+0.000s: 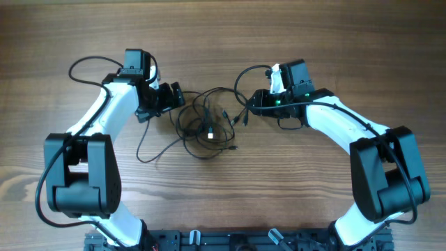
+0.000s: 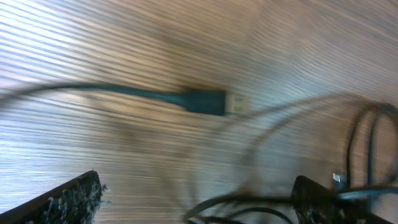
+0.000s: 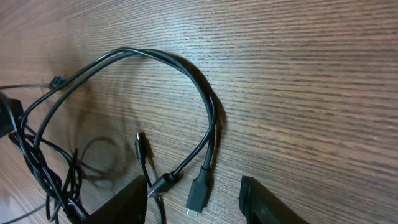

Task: Untangle cables
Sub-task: 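Lower both grippers onto opposite sides of the cable bundle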

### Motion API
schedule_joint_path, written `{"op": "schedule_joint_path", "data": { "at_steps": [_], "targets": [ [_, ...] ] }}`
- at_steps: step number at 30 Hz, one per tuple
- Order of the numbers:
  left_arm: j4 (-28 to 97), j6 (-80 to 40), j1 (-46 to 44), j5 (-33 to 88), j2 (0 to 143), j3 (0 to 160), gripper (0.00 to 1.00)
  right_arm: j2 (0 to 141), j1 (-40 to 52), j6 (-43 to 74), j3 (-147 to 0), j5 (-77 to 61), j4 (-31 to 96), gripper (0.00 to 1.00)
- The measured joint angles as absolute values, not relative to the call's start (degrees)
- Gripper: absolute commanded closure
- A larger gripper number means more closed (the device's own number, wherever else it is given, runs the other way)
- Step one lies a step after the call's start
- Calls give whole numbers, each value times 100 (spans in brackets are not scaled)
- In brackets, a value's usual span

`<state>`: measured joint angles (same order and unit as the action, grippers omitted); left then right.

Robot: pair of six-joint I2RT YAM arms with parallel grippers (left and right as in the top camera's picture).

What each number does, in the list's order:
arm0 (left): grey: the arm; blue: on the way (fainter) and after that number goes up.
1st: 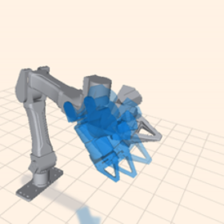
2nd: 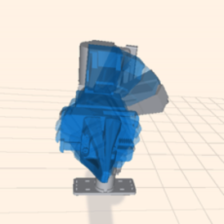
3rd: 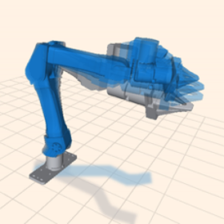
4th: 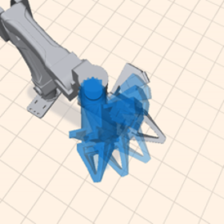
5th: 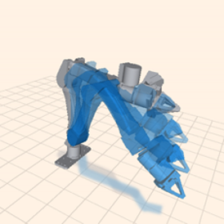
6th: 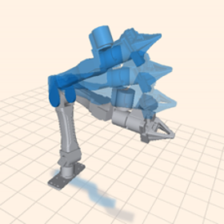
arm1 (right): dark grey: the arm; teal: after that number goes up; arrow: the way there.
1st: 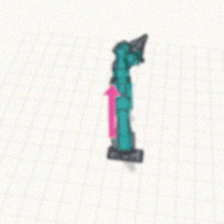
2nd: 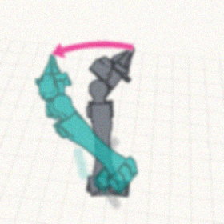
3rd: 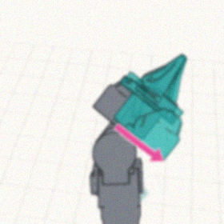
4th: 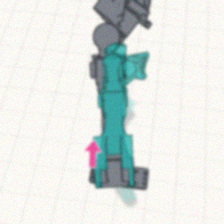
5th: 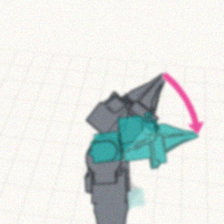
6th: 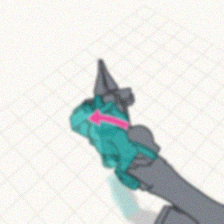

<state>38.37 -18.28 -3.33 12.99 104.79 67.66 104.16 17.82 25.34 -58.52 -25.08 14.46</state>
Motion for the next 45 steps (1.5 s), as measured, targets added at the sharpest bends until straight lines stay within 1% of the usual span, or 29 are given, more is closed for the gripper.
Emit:
{"op": "schedule_joint_path", "data": {
  "at_steps": [4,8,13,15,16,17,19,20,21,24,28,34,38,40,41,45],
  "targets": [
    [4204,-1787,-228,189,10311,7360,0,10418,1782,2609,-5852,-2510,1448,50],
    [4200,-1723,-185,-624,9734,8038,0,10422,1782,2659,-5852,-2508,1448,50],
    [4110,-1457,-185,-1057,8932,8455,1,10422,1782,2683,-5852,-2510,1448,50],
    [4123,-1400,-185,-1109,8731,8473,8,10427,1782,2683,-5852,-2508,1448,50],
    [4156,-1393,-187,-1094,8689,8475,11,10429,1782,2683,-5852,-2508,1448,50],
    [4248,-1369,-185,-991,8667,8477,16,10429,1782,2683,-5852,-2508,1446,50],
    [4442,-1337,-180,-676,8685,8471,39,10431,1782,2683,-5852,-2508,1446,50],
    [4580,-1302,-180,-440,8720,8471,55,10433,1782,2685,-5852,-2508,1446,50],
    [4670,-1315,-180,-276,8755,8460,57,10438,1782,2685,-5852,-2508,1444,50],
    [4853,-1271,-193,235,8930,8342,49,10447,1782,2716,-5852,-2510,1444,50],
    [4888,-1271,-266,661,9413,7979,49,10449,1782,2921,-5852,-2510,1444,50],
    [4915,-1146,-419,1232,10261,7592,44,10449,1782,3197,-5852,-2556,1444,50],
    [4869,-956,-484,1531,10610,7579,32,10449,1796,3293,-5852,-2576,1444,50],
    [4788,-891,-489,1603,10691,7579,31,10451,1815,3343,-5852,-2587,1441,50],
    [4700,-884,-489,1636,10731,7579,32,10453,1837,3352,-5852,-2591,1441,51],
    [4536,-851,-489,1669,10844,7579,43,10460,1973,3470,-5852,-2593,1439,51]
  ]
}}
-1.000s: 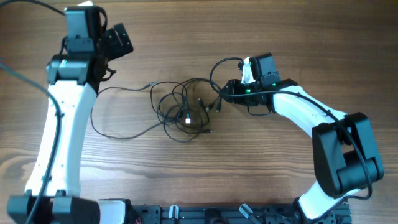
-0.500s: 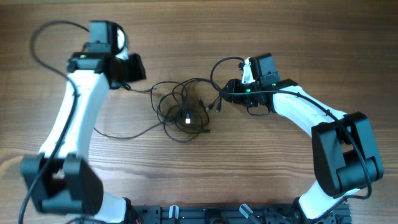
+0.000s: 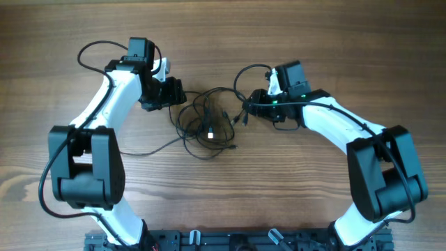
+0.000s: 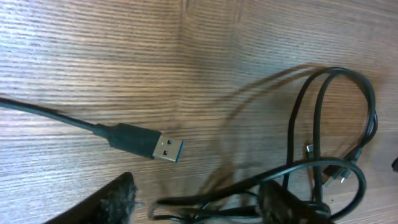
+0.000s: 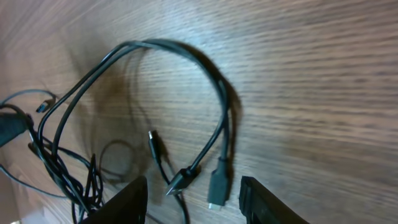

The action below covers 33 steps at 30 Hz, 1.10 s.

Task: Untangle cables
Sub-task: 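Lower both grippers onto opposite sides of the cable bundle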

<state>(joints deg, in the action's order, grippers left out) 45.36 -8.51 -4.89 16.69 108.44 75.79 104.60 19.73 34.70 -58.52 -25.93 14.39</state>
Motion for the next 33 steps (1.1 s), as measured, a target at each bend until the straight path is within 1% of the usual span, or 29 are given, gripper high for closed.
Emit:
{"op": "schedule_joint_path", "data": {
  "at_steps": [1,2,5,7,10,11,12,13,17,19,20,23,28,29,31,32,33],
  "targets": [
    [4539,-858,-489,1680,10860,7579,47,10460,2018,3496,-5852,-2593,1431,55],
    [4534,-832,-489,1688,10877,7577,50,10460,2058,3548,-5852,-2591,1424,56],
    [4480,-814,-489,1708,10886,7529,53,10460,2239,3780,-5852,-2502,1420,59],
    [4471,-816,-489,1708,10886,7478,54,10460,2373,3918,-5852,-2353,1402,59],
    [4471,-816,-489,1708,10886,7417,54,10460,2580,4099,-5852,-2178,1361,60],
    [4464,-816,-489,1708,10886,7413,54,10460,2639,4171,-5852,-2141,1354,62],
    [4453,-816,-489,1708,10886,7413,54,10460,2685,4235,-5852,-2117,1345,66],
    [4445,-816,-489,1708,10886,7413,54,10468,2740,4335,-5852,-2075,1319,66],
    [4431,-816,-489,1708,10886,7413,54,10523,2923,4912,-5852,-1723,1271,65],
    [4429,-816,-489,1706,10886,7413,54,10593,2995,5236,-5852,-1494,1160,60],
    [4431,-819,-489,1708,10886,7413,54,10654,3035,5380,-5852,-1356,1017,60],
    [4431,-819,-489,1708,10886,7413,54,10840,3118,5642,-5852,-972,725,60],
    [4431,-819,-489,1708,10886,7413,54,10930,3177,5876,-5876,-346,648,61],
    [4431,-816,-489,1708,10888,7413,54,10940,3181,5889,-5898,-255,683,62],
    [4431,-819,-489,1708,10886,7413,55,10971,3186,5905,-5957,-82,779,67],
    [4431,-819,-489,1708,10886,7413,55,10995,3186,5931,-5990,34,838,71],
    [4431,-819,-489,1708,10886,7413,55,11010,3186,5937,-6010,156,864,77]
  ]
}}
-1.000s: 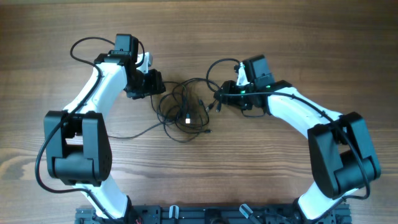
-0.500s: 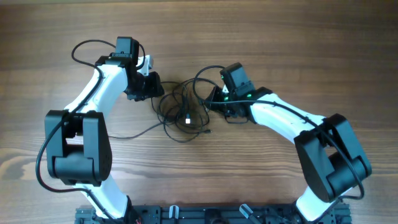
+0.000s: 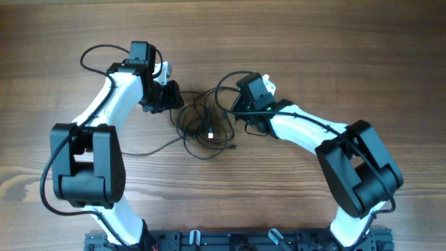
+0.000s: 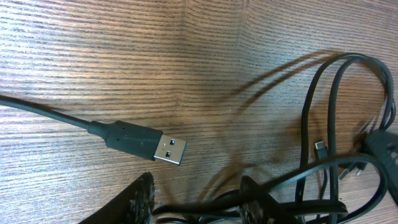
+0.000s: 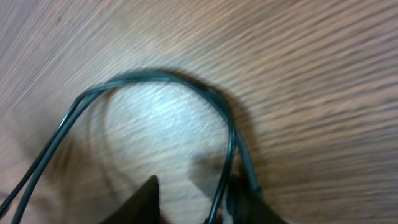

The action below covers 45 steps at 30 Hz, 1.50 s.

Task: Untangle cables

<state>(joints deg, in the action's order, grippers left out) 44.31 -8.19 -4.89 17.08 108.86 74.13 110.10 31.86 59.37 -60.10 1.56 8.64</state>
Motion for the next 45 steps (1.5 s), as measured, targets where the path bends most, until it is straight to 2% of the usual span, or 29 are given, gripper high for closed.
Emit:
{"op": "schedule_joint_path", "data": {
  "at_steps": [7,14,16,17,18,23,29,34,45],
  "targets": [
    [4431,-819,-489,1708,10888,7413,55,11166,3183,5389,-6036,1063,642,94],
    [4431,-819,-489,1708,10886,7413,56,11196,3183,4853,-6031,1256,609,96],
    [4431,-819,-489,1708,10886,7413,68,11183,3183,4801,-6031,1251,681,96],
    [4431,-819,-489,1710,10886,7413,90,11157,3179,4779,-6031,1247,753,96],
    [4431,-790,-489,1706,10886,7413,96,11111,3173,4705,-6027,1221,867,96],
    [4434,-808,-489,1708,10886,7408,96,10733,3011,3940,-5883,1000,1369,96],
    [4410,-873,-318,1734,10871,7430,96,9561,2475,3203,-5852,749,1986,96],
    [4294,-1219,110,1754,10449,7638,96,8759,1789,2689,-5852,222,2292,96],
    [3953,-2401,1610,1953,8499,7874,96,8643,285,2220,-5852,-305,2646,96]
  ]
}}
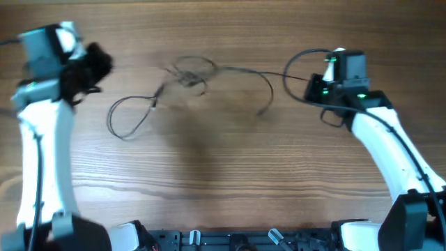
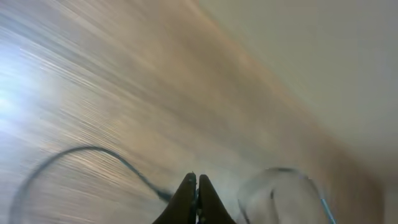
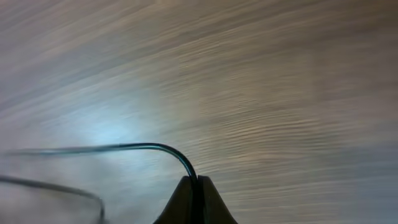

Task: Untangle cables

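Observation:
Thin black cables lie strung out across the wooden table (image 1: 223, 174). A small knot (image 1: 188, 72) sits at the back centre, a loop (image 1: 129, 122) trails to the left, and a loose end (image 1: 263, 110) hangs right of centre. My right gripper (image 1: 313, 90) is shut on one strand (image 3: 155, 148), which bends into its jaws (image 3: 193, 182). At the far left my left gripper (image 1: 96, 64) is raised, its jaws pressed together (image 2: 196, 182). A cable (image 2: 106, 152) runs up to them. Both views are blurred.
The arms' black base rail (image 1: 230, 240) runs along the front edge. The right arm's own camera lead (image 1: 301, 59) loops beside its wrist. The table's far edge and a pale wall (image 2: 298, 56) show in the left wrist view.
Both grippers were open beside the bundle at the centre; now both are shut and far apart. The bundle is pulled out into a long line with a small knot at the back.
At first both grippers stood open on either side of a tangled bundle at the table's centre. The left one then sat closer over the bundle's left edge, and the right one reached its top loop. Now each is shut and the cables are stretched between them.

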### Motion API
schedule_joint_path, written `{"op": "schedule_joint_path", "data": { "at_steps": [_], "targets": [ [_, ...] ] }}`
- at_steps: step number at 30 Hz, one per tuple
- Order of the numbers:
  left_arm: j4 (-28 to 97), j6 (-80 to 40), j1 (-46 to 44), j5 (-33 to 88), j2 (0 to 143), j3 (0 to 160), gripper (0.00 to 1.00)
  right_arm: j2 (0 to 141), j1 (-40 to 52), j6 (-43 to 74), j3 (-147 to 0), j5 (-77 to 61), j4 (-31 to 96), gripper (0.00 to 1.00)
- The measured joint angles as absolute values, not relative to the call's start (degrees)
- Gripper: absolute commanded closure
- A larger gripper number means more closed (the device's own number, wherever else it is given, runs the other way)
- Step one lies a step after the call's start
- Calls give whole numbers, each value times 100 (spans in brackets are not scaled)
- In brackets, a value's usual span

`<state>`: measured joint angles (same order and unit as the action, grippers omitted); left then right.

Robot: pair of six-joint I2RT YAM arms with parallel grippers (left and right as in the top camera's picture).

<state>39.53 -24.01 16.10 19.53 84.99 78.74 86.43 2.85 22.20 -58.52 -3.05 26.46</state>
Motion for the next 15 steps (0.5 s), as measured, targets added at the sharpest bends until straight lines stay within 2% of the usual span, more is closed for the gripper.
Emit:
{"op": "schedule_joint_path", "data": {
  "at_steps": [2,7,15],
  "targets": [
    [3990,-2552,2132,1881,8230,7900,96,8643,-148,2215,-5852,-272,2644,96],
    [4425,-2692,2707,1828,8086,7913,96,8643,-941,2215,-5852,-255,2644,96],
    [4880,-2696,2679,1833,8381,7913,96,8643,-1387,2174,-5852,-792,2661,96]
  ]
}}
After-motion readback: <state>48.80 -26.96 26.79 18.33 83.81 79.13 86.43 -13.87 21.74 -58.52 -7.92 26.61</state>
